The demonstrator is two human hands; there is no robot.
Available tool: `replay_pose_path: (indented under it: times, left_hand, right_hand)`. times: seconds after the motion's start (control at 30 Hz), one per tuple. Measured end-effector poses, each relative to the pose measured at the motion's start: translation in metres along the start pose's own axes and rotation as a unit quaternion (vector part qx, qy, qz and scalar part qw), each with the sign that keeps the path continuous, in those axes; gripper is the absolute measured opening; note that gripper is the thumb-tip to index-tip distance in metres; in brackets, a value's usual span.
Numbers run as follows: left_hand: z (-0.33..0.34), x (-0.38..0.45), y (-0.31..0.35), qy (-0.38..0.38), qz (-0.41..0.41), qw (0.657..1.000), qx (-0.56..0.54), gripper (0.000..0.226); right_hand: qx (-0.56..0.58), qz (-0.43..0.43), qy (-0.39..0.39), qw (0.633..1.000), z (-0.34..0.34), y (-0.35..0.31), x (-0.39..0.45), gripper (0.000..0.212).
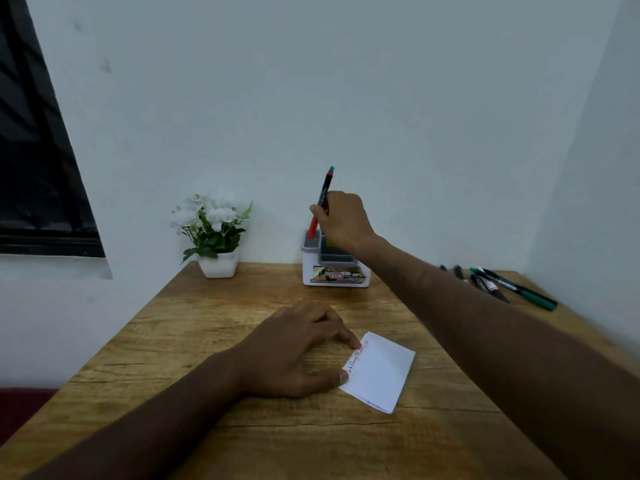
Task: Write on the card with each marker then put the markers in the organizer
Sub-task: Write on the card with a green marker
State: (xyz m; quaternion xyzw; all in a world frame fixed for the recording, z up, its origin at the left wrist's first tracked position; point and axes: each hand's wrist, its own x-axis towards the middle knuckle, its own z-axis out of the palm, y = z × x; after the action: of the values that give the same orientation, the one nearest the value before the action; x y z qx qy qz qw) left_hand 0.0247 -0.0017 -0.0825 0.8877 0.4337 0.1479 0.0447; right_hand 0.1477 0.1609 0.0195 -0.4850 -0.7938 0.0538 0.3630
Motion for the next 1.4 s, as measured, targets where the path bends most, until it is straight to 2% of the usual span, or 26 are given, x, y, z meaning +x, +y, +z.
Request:
replay_pose_path:
  times: [0.1, 0.23, 0.47, 0.6, 0.7, 0.8, 0.9, 0.97, 1.13, 1.23, 1.27, 1.33, 1.37, 1.4]
  left_hand:
    - [0.001, -0.001, -0.002, 0.004, 0.004, 1.0, -0.002, 0.052]
    - [0.003, 0.0, -0.003, 0.01, 0.008, 1.0, 0.006, 0.052]
    - [0.004, 0.001, -0.002, 0.007, 0.009, 1.0, -0.002, 0.051]
    - [0.004, 0.001, -0.002, 0.003, 0.012, 1.0, -0.008, 0.051]
    - [0.003, 0.001, -0.001, -0.006, 0.022, 1.0, -0.004, 0.051]
    - [0.004, 0.001, -0.001, -0.01, 0.025, 1.0, -0.001, 0.05]
    - [0.003, 0.002, 0.001, -0.013, 0.02, 1.0, -0.002, 0.049]
    - [0.002, 0.003, 0.004, -0.017, 0.028, 0.999, -0.002, 0.048]
    - [-0.001, 0.007, 0.016, -0.004, 0.046, 0.999, -0.026, 0.053]
    - [0.003, 0.005, 0.015, 0.007, 0.032, 0.998, -0.052, 0.053]
    - [0.004, 0.004, 0.014, 0.013, 0.022, 0.998, -0.061, 0.054]
    - [0.006, 0.001, 0.011, 0.025, -0.006, 0.997, -0.077, 0.063]
    - [0.006, -0.001, 0.01, 0.026, -0.021, 0.996, -0.083, 0.07]
    - [0.007, -0.002, 0.009, 0.026, -0.034, 0.996, -0.084, 0.078]
  right_hand:
    - [-0.064, 0.015, -0.037, 0.997, 0.021, 0.007, 0.007, 0.025]
    - [-0.059, 0.047, -0.047, 0.996, 0.038, 0.018, 0.012, 0.025]
    - [0.016, 0.045, 0.037, 0.998, 0.016, 0.023, 0.005, 0.028]
    - [0.031, -0.004, 0.088, 0.996, -0.029, 0.039, -0.04, 0.008]
    - [-0.033, -0.028, 0.066, 0.997, -0.06, 0.065, -0.097, 0.006]
    - [-0.086, 0.009, 0.024, 0.996, -0.078, 0.095, -0.142, 0.005]
    - [-0.095, 0.075, -0.018, 0.993, -0.08, 0.119, -0.162, 0.02]
    - [-0.125, 0.089, -0.064, 0.986, -0.074, 0.126, -0.165, 0.027]
    - [-0.192, 0.046, -0.109, 0.974, -0.063, 0.116, -0.161, 0.026]
    - [-0.216, 0.018, -0.073, 0.974, -0.06, 0.11, -0.164, 0.034]
    - [-0.184, 0.008, -0.046, 0.982, -0.062, 0.108, -0.167, 0.035]
    - [-0.004, 0.023, -0.004, 1.0, -0.067, 0.097, -0.174, 0.03]
    - [0.119, 0.051, -0.012, 0.992, -0.07, 0.089, -0.178, 0.026]
    - [0.233, 0.078, -0.047, 0.968, -0.073, 0.08, -0.183, 0.023]
